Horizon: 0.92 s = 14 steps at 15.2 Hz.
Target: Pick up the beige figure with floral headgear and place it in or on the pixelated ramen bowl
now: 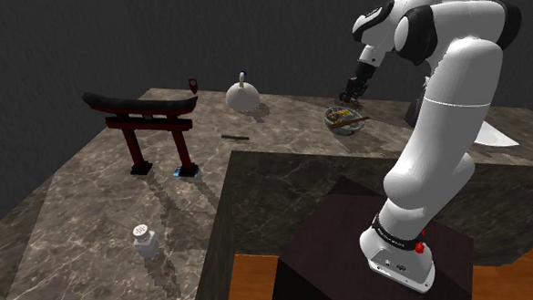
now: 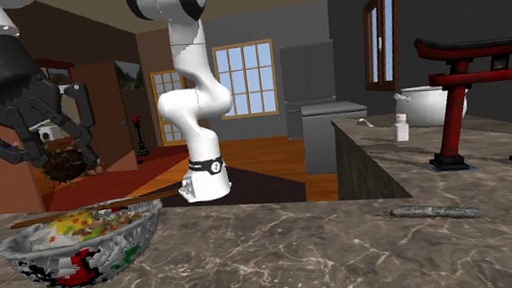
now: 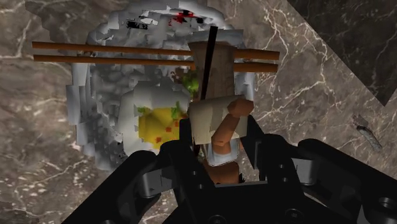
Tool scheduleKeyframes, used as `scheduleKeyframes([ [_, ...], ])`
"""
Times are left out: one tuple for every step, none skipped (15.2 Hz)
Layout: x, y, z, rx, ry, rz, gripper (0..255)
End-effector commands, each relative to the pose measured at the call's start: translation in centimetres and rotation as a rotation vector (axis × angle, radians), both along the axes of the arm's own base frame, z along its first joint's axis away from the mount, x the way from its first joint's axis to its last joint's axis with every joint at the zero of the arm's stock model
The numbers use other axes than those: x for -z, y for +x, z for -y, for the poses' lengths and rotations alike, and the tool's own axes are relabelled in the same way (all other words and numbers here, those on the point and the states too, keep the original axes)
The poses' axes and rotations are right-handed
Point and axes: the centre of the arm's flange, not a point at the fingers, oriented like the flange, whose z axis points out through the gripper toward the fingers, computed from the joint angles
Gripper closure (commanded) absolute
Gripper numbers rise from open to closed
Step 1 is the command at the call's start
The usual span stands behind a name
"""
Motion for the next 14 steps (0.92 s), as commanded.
scheduleKeyframes([
  [1.1, 0.0, 0.0, 0.0, 0.0, 0.0, 255],
  [1.7, 0.0, 0.0, 0.0, 0.0, 0.0, 255],
  [2.2, 0.0, 0.0, 0.0, 0.0, 0.0, 255],
  [2.7, 0.0, 0.0, 0.0, 0.0, 0.0, 255],
  [3.2, 0.0, 0.0, 0.0, 0.0, 0.0, 255],
  [3.8, 0.0, 0.0, 0.0, 0.0, 0.0, 255],
  [3.8, 0.0, 0.0, 0.0, 0.0, 0.0, 255],
  [3.8, 0.0, 0.0, 0.0, 0.0, 0.0, 255],
  [3.8, 0.0, 0.0, 0.0, 0.0, 0.0, 255],
  [3.8, 0.0, 0.0, 0.0, 0.0, 0.0, 255],
  [3.8, 0.0, 0.0, 0.0, 0.0, 0.0, 255],
  [3.8, 0.0, 0.0, 0.0, 0.0, 0.0, 255],
  [3.8, 0.0, 0.0, 0.0, 0.0, 0.0, 255],
  [3.8, 0.0, 0.0, 0.0, 0.0, 0.0, 0],
])
